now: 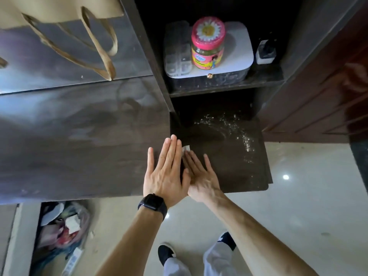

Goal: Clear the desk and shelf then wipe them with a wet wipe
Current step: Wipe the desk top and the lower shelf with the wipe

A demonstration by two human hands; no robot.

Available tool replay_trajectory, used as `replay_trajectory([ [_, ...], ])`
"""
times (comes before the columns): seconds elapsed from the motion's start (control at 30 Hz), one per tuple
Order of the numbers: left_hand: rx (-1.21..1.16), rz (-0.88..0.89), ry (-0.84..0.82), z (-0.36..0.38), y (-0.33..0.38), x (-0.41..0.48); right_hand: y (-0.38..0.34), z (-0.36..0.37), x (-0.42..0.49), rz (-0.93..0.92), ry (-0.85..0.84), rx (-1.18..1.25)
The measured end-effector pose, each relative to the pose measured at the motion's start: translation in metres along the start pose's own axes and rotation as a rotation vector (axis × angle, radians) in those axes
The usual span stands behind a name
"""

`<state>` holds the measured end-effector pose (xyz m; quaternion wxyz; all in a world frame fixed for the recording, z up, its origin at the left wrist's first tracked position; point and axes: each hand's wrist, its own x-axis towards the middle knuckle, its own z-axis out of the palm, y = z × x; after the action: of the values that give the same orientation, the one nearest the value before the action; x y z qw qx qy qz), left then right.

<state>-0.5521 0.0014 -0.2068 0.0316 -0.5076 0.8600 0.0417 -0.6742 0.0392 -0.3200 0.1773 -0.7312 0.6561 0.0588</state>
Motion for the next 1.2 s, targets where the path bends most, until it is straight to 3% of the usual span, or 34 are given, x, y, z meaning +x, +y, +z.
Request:
replay_trajectory([
  [0.33,0.016,-0.017,-0.021,-0.005,0.001,0.005,0.042,-0.044,0.103,0.232,0.001,0.101],
  [0.53,0.023,-0.023,-0.035,-0.004,0.001,0.002,0.073,-0.058,0.120,0.420,-0.011,0.153],
  [0.8,0.017,-0.013,-0.059,-0.005,0.000,0.003,0.109,-0.059,0.079,0.879,0.013,0.281],
  [1.07,0.006,-0.006,-0.037,-0.006,0.000,0.002,0.087,-0.036,0.009,0.998,0.027,0.397],
  [1.2,-0.008,0.001,-0.033,-0.006,0.000,-0.001,0.072,-0.015,-0.037,0.964,0.144,0.478],
])
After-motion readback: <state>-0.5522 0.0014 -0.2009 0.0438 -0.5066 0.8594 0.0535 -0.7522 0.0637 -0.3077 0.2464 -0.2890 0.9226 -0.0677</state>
